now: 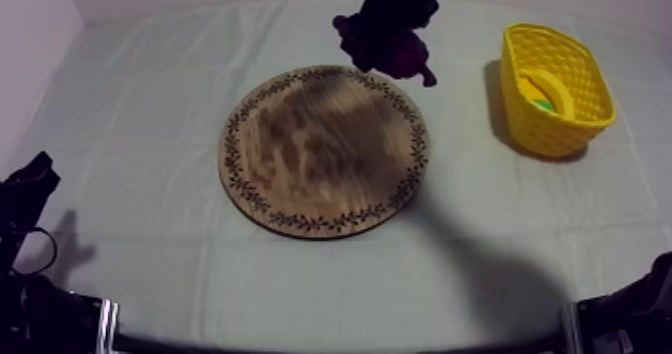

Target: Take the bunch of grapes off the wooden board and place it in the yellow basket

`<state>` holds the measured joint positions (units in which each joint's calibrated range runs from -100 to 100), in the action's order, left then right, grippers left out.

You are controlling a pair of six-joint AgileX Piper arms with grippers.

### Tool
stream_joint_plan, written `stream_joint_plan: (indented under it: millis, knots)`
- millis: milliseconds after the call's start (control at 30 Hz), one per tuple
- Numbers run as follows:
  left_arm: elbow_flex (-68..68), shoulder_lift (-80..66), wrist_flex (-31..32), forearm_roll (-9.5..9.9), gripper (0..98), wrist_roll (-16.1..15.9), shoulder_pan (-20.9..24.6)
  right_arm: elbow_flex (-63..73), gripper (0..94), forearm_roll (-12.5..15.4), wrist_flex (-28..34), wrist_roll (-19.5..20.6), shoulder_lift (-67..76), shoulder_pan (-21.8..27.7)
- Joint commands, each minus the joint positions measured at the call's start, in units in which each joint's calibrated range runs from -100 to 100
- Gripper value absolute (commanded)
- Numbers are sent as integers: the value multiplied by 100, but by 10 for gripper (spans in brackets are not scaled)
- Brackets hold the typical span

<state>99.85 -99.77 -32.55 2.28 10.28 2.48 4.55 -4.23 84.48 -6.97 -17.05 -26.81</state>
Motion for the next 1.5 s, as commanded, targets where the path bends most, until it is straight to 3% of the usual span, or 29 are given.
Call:
stream_joint_plan:
  millis: [0, 300, 633, 1000, 1467]
  knots:
    - [4, 3, -3, -1, 0, 0, 1, -38, 315, -19, -77, -2, 30, 25]
    - [4, 3, -3, -1, 0, 0, 1, -129, 321, 0, -19, 114, 200, 542]
    - [4, 3, -3, -1, 0, 0, 1, -983, 330, 29, -77, 250, 706, 1822]
    - [4, 3, -3, -1, 0, 0, 1, -1743, 334, -61, -149, 65, 1119, 3085]
    - [4, 3, -3, -1, 0, 0, 1, -1760, 350, -69, -188, 43, 807, 3226]
